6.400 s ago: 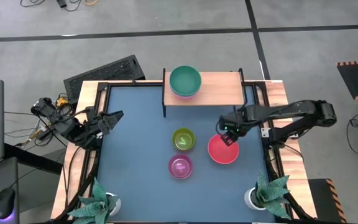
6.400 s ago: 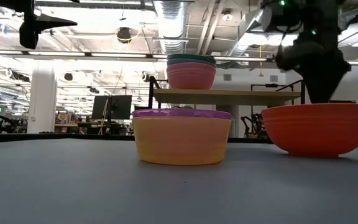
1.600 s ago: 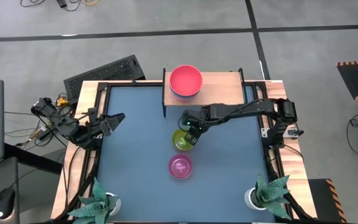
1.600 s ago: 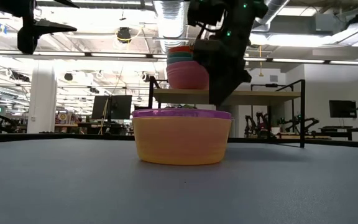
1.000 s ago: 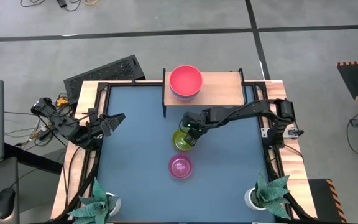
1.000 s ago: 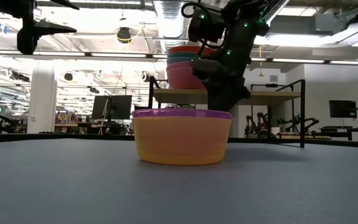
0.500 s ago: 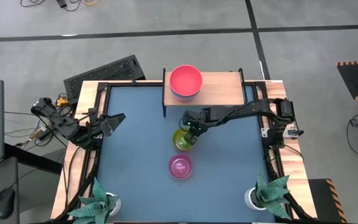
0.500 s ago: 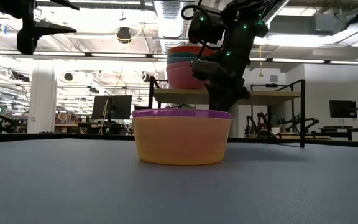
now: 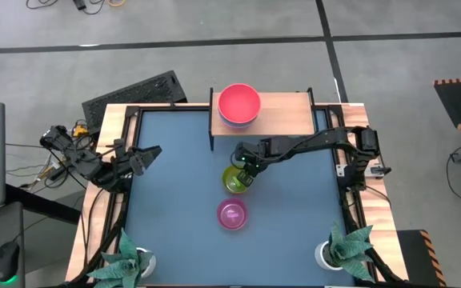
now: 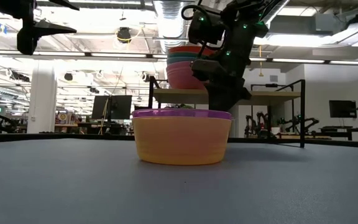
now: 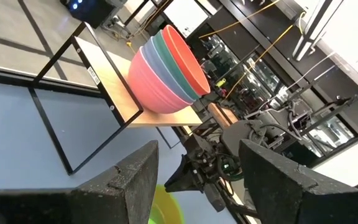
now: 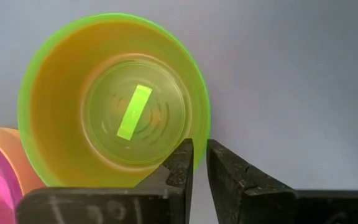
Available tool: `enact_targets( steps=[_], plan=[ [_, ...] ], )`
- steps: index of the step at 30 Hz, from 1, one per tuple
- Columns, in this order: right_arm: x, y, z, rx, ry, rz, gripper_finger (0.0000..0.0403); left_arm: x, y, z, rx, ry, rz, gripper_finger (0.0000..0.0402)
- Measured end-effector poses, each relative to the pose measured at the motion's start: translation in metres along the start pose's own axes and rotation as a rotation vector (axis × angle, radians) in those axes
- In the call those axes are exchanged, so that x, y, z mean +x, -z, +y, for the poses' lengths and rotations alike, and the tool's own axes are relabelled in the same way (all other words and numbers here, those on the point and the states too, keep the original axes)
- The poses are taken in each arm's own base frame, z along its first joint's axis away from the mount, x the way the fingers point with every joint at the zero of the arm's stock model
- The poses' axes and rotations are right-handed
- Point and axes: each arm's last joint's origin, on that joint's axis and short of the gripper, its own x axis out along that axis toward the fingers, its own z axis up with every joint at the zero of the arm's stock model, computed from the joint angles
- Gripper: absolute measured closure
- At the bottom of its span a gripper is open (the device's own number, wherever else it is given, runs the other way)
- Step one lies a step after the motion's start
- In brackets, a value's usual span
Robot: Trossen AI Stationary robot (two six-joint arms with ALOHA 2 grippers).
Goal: Place and stack bowls onto a shelf
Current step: Put the small green bowl on the shelf
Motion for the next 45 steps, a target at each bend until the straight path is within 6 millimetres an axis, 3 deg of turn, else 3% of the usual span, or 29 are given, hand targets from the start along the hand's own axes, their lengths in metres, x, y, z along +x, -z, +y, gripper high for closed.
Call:
enact_targets(
  steps=[21, 29, 33, 38, 45],
  plan=[
    [0.010, 0.008, -0.005, -0.017, 0.003, 0.012, 0.0329, 0.000, 0.000, 0.000, 0.012, 0.000, 0.000, 0.0193],
    [0.009, 0.008, -0.005, -0.014, 0.000, 0.006, 0.0383, 0.000, 0.000, 0.000, 0.013, 0.000, 0.000, 0.0193],
    [0.009, 0.008, -0.005, -0.011, 0.001, 0.010, 0.0385, 0.000, 0.000, 0.000, 0.013, 0.000, 0.000, 0.0193],
    [-0.001, 0.002, -0.002, -0.016, 0.011, 0.027, 0.0385, 0.000, 0.000, 0.000, 0.013, 0.000, 0.000, 0.0193],
    [-0.030, -0.016, 0.006, -0.052, 0.018, 0.040, 0.0385, 0.000, 0.000, 0.000, 0.013, 0.000, 0.000, 0.0193]
  ],
)
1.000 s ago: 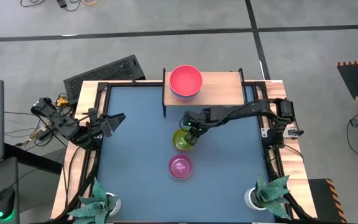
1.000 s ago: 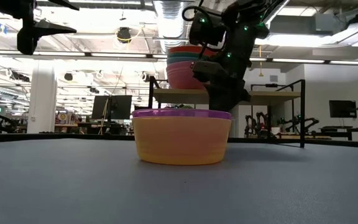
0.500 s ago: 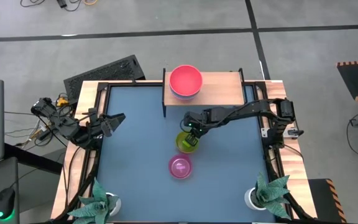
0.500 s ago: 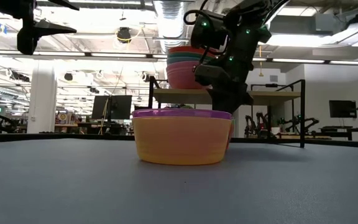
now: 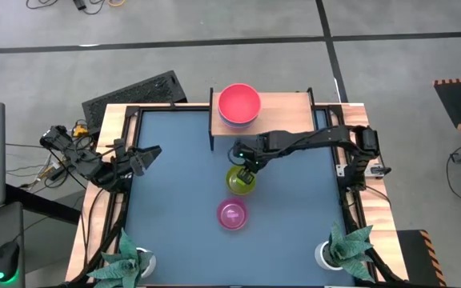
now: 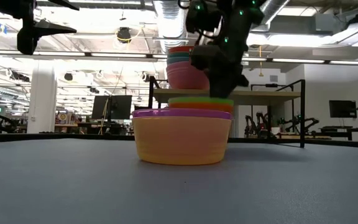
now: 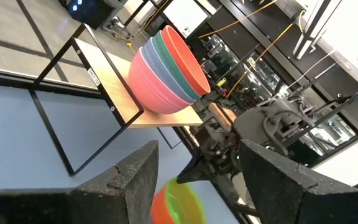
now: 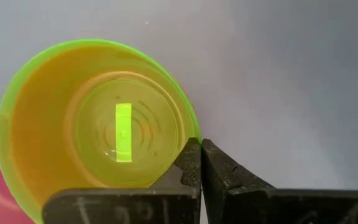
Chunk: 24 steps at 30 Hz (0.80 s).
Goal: Place and stack bowls onto a shelf
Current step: Put the small green bowl on the shelf
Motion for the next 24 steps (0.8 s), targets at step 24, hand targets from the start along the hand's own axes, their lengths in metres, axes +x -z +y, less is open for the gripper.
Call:
enact_targets(
  steps=[24],
  plan=[
    [-0.045, 0.006, -0.024, 0.037, 0.089, 0.077, 0.0385, 0.000, 0.001, 0.001, 0.012, -0.004, 0.004, 0.0193]
  ],
)
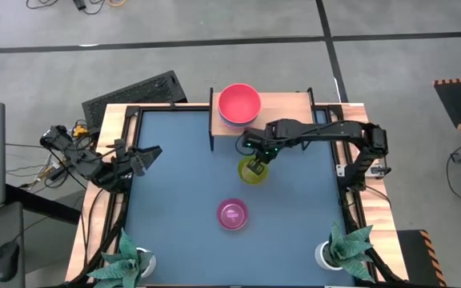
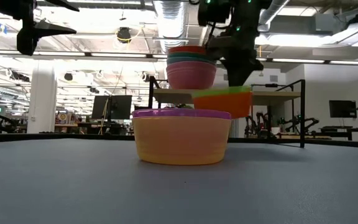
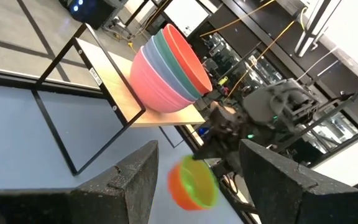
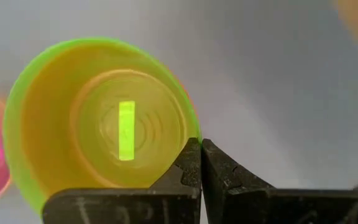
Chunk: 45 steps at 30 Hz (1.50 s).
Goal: Place and stack bowls onto a shelf
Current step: Put the small green bowl on the shelf
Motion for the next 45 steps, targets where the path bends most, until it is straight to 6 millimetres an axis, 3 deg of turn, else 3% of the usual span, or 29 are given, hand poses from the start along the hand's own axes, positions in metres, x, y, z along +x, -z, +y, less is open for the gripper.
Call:
enact_targets(
  steps=[2, 5, 8, 10, 14, 22, 28, 33, 38, 45],
  plan=[
    [-0.004, -0.001, -0.001, -0.020, -0.108, 0.024, 0.0385, 0.000, 0.000, 0.000, -0.001, 0.000, -0.001, 0.0193],
    [-0.008, -0.002, -0.004, 0.033, -0.074, -0.012, 0.0385, 0.000, 0.000, 0.000, -0.004, 0.000, 0.000, 0.0193],
    [-0.014, -0.007, -0.008, 0.040, -0.181, -0.020, 0.0385, 0.000, 0.000, 0.000, -0.004, 0.000, 0.000, 0.0193],
    [-0.015, -0.007, -0.010, 0.084, -0.133, -0.038, 0.0385, 0.000, 0.000, 0.000, -0.004, 0.000, 0.000, 0.0193],
    [-0.018, -0.009, -0.010, 0.059, -0.232, -0.034, 0.0385, 0.000, 0.000, 0.000, -0.005, 0.000, 0.000, 0.0193],
    [-0.051, -0.003, -0.031, 0.132, -0.235, -0.114, 0.0385, 0.000, 0.000, 0.000, -0.003, 0.000, 0.000, 0.0193],
    [-0.101, 0.021, -0.077, 0.267, -0.170, -0.205, 0.0385, 0.000, 0.000, 0.000, -0.003, 0.000, 0.000, 0.0193],
    [-0.126, 0.034, -0.127, 0.449, -0.029, -0.298, 0.0385, 0.000, 0.000, 0.000, -0.003, 0.000, 0.000, 0.0193],
    [-0.127, 0.031, -0.170, 0.574, 0.063, -0.331, 0.0385, 0.000, 0.000, 0.000, -0.002, -0.008, -0.008, 0.0193],
    [-0.100, 0.016, -0.214, 0.609, 0.103, -0.234, 0.0385, 0.000, 0.000, 0.000, -0.009, -0.012, -0.012, 0.0193]
  ],
)
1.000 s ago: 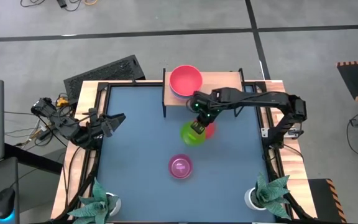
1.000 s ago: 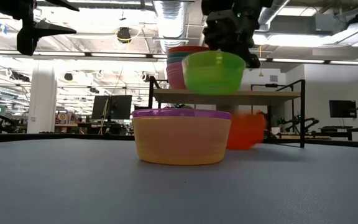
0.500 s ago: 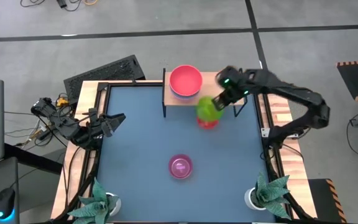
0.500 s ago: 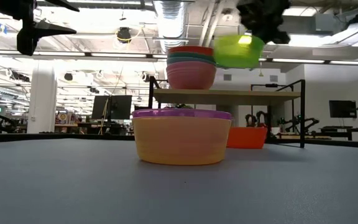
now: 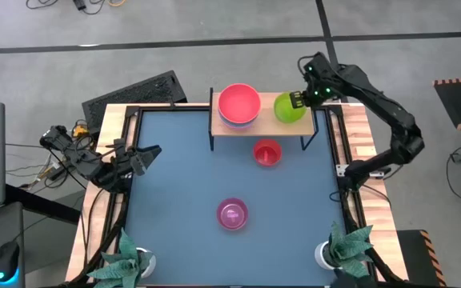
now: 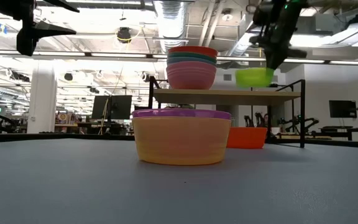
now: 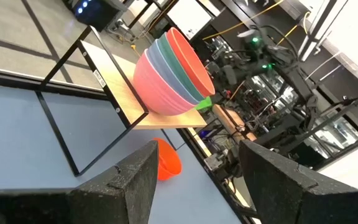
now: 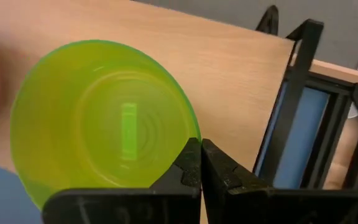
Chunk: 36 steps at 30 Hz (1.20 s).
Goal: Place and stack bowls onto a shelf
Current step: Put the small green bowl on the shelf, then stack the small orange bowl on the small green bowl on the shelf
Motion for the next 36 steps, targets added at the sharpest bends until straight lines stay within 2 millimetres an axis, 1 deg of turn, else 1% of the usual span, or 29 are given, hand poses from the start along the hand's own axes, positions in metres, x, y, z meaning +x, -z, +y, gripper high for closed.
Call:
enact_targets(
  steps=[5, 8, 12, 14, 19, 21, 23, 26, 28, 30, 32, 34, 36],
  plan=[
    [0.021, -0.010, -0.008, -0.006, 0.021, 0.060, 0.0385, 0.000, 0.000, 0.000, -0.012, -0.001, -0.001, 0.0193],
    [0.026, -0.013, -0.011, -0.007, 0.030, 0.072, 0.0385, 0.000, 0.000, 0.000, -0.018, -0.001, -0.001, 0.0193],
    [0.031, -0.015, -0.011, -0.008, 0.034, 0.080, 0.0384, 0.000, 0.000, 0.000, -0.020, -0.002, -0.002, 0.0193],
    [0.031, -0.015, -0.011, -0.011, 0.034, 0.078, 0.0365, 0.000, 0.000, 0.000, -0.020, -0.003, -0.003, 0.0193],
    [0.028, -0.017, -0.012, -0.005, 0.030, 0.052, 0.0277, 0.000, 0.000, 0.000, 0.000, -0.004, -0.003, 0.0193],
    [0.020, -0.020, -0.013, 0.002, 0.023, 0.025, 0.0243, 0.000, 0.000, 0.000, 0.008, -0.005, -0.005, 0.0193],
    [0.006, -0.023, -0.012, 0.010, 0.007, -0.020, 0.0213, 0.000, 0.000, 0.000, 0.009, -0.005, -0.004, 0.0193],
    [-0.024, -0.024, -0.006, 0.015, -0.055, -0.092, 0.0184, 0.000, 0.000, 0.000, 0.010, -0.005, -0.004, 0.0193],
    [-0.048, -0.020, 0.004, -0.028, -0.131, -0.158, 0.0176, 0.000, 0.000, 0.000, 0.012, -0.005, -0.004, 0.0193],
    [-0.067, -0.009, 0.018, -0.139, -0.195, -0.223, 0.0175, 0.000, 0.000, 0.000, 0.027, -0.005, -0.003, 0.0193],
    [-0.078, 0.007, 0.035, -0.302, -0.247, -0.244, 0.0177, 0.000, 0.000, 0.000, 0.038, -0.006, -0.003, 0.0193],
    [-0.079, 0.026, 0.054, -0.458, -0.292, -0.224, 0.0181, 0.000, 0.000, 0.000, 0.044, -0.006, -0.003, 0.0193],
    [-0.070, 0.046, 0.071, -0.574, -0.308, -0.174, 0.0183, 0.000, 0.000, 0.001, 0.051, -0.006, -0.002, 0.0193]
  ],
)
